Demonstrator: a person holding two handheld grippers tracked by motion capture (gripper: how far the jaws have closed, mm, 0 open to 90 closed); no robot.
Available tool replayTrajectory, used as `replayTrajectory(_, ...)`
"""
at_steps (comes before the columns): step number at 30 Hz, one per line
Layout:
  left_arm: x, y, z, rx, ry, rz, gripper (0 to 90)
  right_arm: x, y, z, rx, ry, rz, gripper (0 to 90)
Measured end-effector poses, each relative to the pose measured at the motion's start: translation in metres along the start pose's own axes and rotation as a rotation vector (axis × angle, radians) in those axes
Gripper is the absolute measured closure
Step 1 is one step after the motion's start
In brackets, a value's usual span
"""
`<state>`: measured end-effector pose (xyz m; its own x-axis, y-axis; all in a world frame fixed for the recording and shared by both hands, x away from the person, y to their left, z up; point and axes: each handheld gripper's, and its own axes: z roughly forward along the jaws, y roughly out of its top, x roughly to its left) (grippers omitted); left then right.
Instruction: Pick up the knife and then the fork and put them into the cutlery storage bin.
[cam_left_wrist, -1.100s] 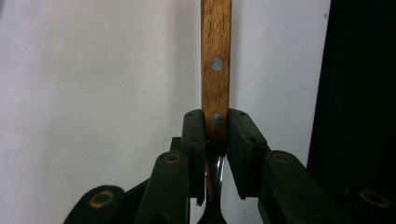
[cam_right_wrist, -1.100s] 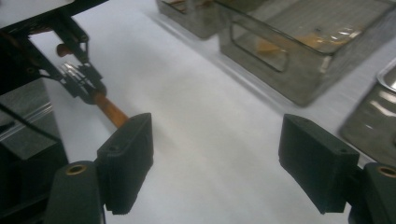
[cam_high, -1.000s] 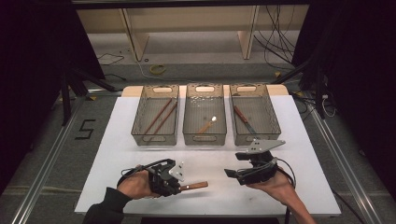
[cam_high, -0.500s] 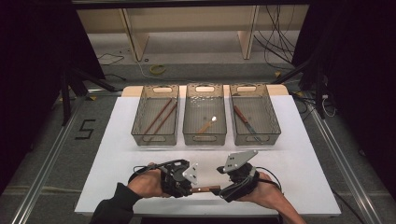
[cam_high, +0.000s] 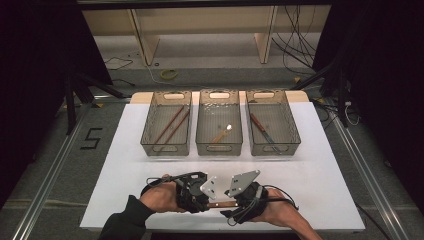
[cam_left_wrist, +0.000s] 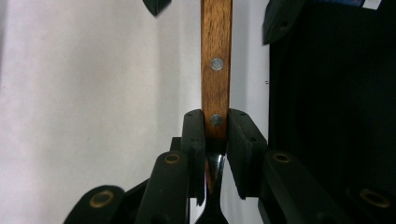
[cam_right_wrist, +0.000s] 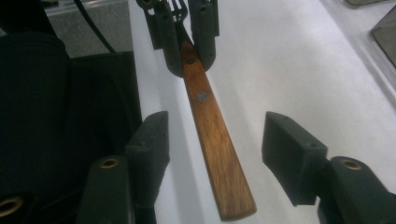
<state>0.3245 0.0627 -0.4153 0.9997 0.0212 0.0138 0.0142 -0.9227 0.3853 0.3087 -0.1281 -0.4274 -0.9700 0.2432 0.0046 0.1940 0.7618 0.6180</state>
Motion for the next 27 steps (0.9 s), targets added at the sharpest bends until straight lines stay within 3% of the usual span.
replayTrajectory(17,-0.0034,0.0049,0.0014,-0.001,-0.016,0.008,77.0,0.0054,0.0013,0.0091,0.031,0.011,-0.082,67.2)
replayTrajectory(24,-0.0044,0.0057,0.0033,0.004,-0.032,0.016,77.0,0.0071,0.0013,0.0103,0.055,0.020,-0.093,72.4)
replayTrajectory(27,-0.0050,0.0059,0.0030,0.010,-0.040,0.029,76.9,0.0077,0.0009,0.0102,0.052,0.031,-0.125,74.8)
